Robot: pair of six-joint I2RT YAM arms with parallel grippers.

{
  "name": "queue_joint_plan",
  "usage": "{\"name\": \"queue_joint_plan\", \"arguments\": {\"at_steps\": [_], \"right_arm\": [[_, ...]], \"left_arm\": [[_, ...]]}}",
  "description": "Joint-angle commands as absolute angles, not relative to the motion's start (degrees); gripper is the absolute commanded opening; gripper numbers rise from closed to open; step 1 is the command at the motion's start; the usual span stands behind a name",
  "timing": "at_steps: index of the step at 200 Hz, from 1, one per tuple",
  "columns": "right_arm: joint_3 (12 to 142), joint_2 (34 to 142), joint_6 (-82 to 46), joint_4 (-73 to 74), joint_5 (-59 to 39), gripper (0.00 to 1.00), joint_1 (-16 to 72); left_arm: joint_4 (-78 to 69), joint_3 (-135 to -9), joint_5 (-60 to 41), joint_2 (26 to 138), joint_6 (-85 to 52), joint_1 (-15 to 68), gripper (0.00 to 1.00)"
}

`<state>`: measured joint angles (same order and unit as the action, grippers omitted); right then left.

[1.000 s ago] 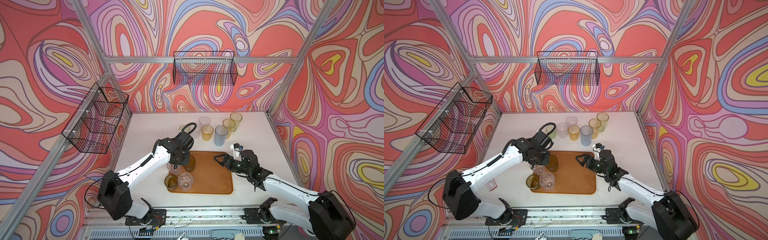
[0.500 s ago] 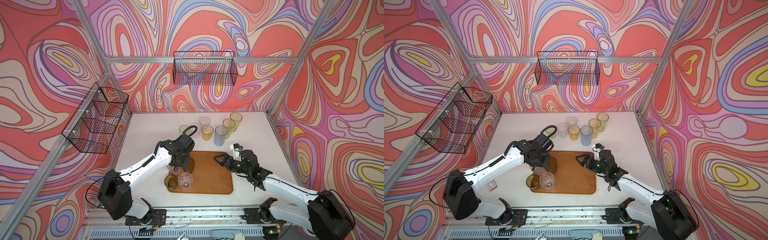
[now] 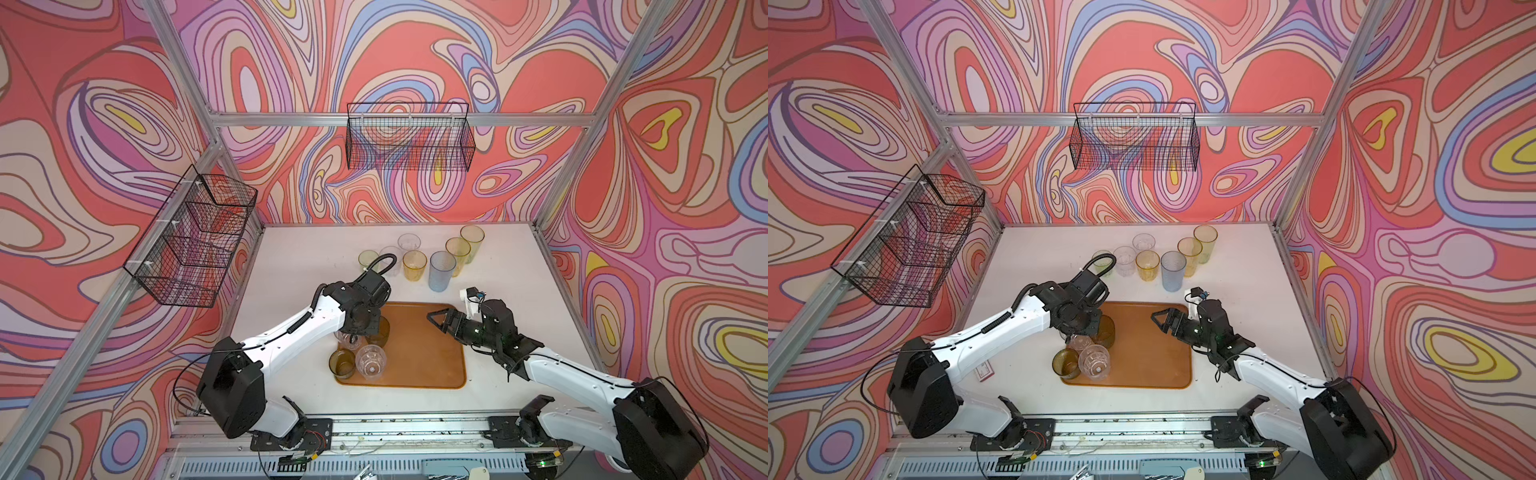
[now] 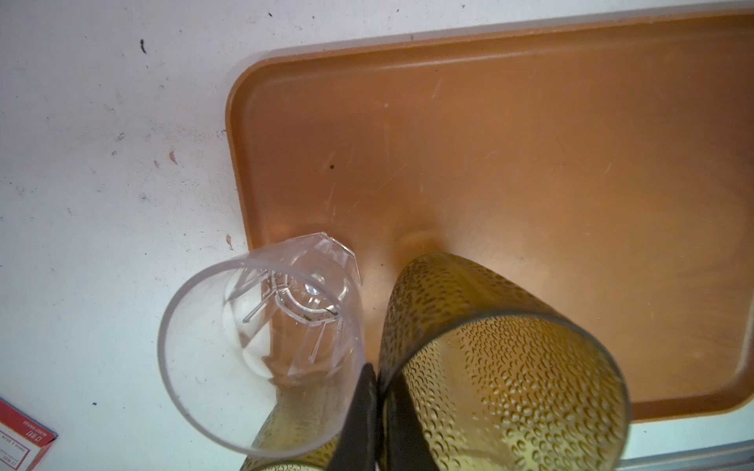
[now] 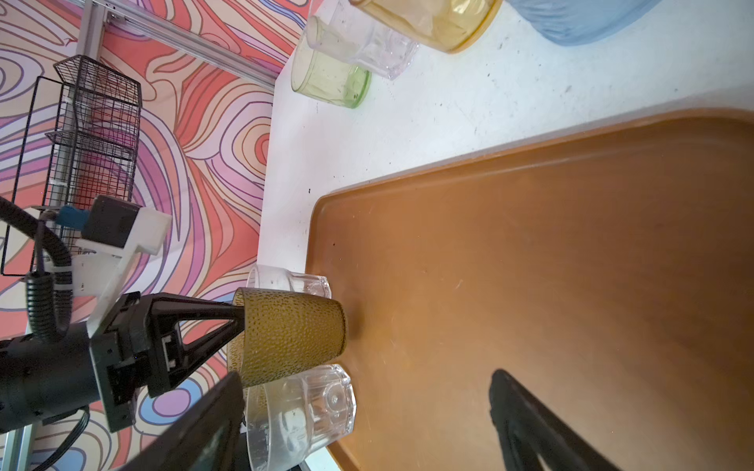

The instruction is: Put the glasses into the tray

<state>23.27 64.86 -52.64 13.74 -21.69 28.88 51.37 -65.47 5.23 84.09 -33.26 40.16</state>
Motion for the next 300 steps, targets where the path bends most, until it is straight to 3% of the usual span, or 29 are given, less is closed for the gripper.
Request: {"name": "queue_joint_plan", "arguments": {"at_steps": [1,125,213,235,284,300], "right_arm": [[23.35,65.61,-52.69,14.59,-21.8,0.97,28.61],[23.41,67.02,-52.56,15.42,-22.76,0.97,28.58],[23.28,67.14,-52.7,15.75,-22.94,0.97,28.59],[23.22,67.28,-52.72,15.82,-22.94,0.97,28.63],[23.22,67.28,-52.91,15.79,-22.94,0.97,28.57],[23.26,67.15,-52.95,15.82,-22.92,0.97,28.62]], "left_arm": [[51.45,-65.06,6.72,84.73,-34.07,40.68,0.0],[52.41,-65.83,6.66,85.47,-33.48,41.31,0.0],[52.38,-66.28,5.88,84.48,-33.68,41.39,0.13],[52.47,-66.27,5.97,84.37,-33.72,41.39,0.24],[52.86,-67.05,5.82,84.2,-33.73,41.33,0.26],[53.29,-67.57,6.12,83.89,-33.64,41.37,0.32]]}}
